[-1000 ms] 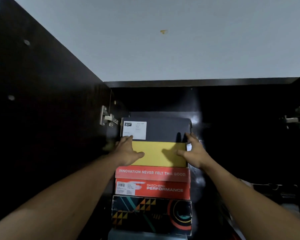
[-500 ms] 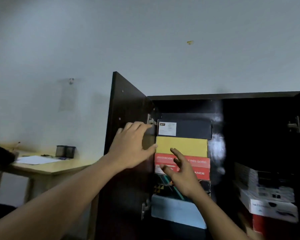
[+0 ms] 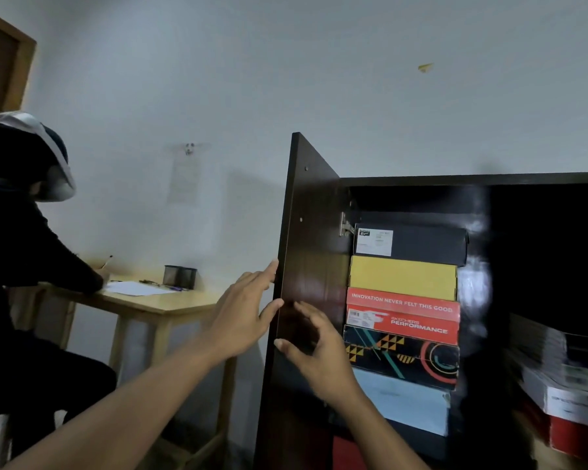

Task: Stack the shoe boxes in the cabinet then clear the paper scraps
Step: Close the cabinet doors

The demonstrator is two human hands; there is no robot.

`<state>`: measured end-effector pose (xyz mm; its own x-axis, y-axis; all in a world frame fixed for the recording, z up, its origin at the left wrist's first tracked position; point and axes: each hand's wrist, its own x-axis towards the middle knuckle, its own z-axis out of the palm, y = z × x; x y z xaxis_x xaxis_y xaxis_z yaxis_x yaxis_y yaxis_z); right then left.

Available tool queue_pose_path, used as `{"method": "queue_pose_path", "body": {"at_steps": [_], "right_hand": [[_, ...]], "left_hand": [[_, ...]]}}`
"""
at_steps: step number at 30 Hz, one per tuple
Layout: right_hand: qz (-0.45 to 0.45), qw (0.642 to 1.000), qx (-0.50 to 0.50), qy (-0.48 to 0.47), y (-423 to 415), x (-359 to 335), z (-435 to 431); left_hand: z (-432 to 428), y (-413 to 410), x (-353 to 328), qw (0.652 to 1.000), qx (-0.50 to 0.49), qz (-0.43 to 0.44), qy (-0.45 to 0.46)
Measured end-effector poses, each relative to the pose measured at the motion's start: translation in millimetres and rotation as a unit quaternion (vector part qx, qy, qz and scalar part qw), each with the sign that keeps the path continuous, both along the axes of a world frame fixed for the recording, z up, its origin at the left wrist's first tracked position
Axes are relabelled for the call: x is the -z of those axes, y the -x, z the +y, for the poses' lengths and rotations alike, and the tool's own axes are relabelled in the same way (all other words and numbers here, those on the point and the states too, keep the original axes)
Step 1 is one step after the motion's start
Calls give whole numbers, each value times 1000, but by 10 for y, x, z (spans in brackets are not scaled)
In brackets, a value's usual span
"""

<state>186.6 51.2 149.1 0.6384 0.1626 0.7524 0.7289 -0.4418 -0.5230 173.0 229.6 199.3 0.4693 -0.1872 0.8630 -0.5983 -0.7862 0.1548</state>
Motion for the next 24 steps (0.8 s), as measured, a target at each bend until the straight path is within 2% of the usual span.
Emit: {"method": "queue_pose_path", "body": {"at_steps": [6, 13, 19, 24], "right_hand": [[-26, 999, -5, -25, 64, 149, -292], [-59, 995, 21, -79, 292, 292, -994], [-102, 986, 103, -80, 360, 325, -1697], [-56, 984, 166, -25, 156, 351, -2138]], "left_hand": [[-233, -98, 29, 995, 99, -9, 15], [-1061, -179, 52, 976, 219, -11, 12], [-1824, -394, 101, 972, 229, -26, -31], [-2255, -729, 144, 977, 198, -43, -65]]}}
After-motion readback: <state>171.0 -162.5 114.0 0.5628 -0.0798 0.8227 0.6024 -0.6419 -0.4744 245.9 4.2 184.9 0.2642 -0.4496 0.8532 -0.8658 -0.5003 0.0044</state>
